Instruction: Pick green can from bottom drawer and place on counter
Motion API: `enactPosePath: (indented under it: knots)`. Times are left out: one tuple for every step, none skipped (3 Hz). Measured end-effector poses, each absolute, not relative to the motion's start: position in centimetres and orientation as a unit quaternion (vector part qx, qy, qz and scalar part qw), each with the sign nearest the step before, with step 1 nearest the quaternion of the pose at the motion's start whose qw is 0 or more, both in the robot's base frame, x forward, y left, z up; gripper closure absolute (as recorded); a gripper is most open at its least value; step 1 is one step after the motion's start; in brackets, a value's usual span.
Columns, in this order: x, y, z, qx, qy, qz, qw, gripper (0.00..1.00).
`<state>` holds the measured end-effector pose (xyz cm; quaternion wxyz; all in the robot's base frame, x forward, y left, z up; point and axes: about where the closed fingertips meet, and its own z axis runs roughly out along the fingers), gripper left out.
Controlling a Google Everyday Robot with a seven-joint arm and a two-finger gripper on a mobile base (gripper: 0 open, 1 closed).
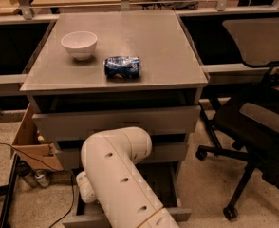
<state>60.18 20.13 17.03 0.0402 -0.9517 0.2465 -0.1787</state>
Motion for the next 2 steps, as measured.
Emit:
enactPosePath:
  knots:
    - [60.6,19.9,15.1,-0.949,0.251,-0.188,0.039,0.0]
    - [60.9,19.8,13.2,-0.947,0.255,-0.19,0.041,0.0]
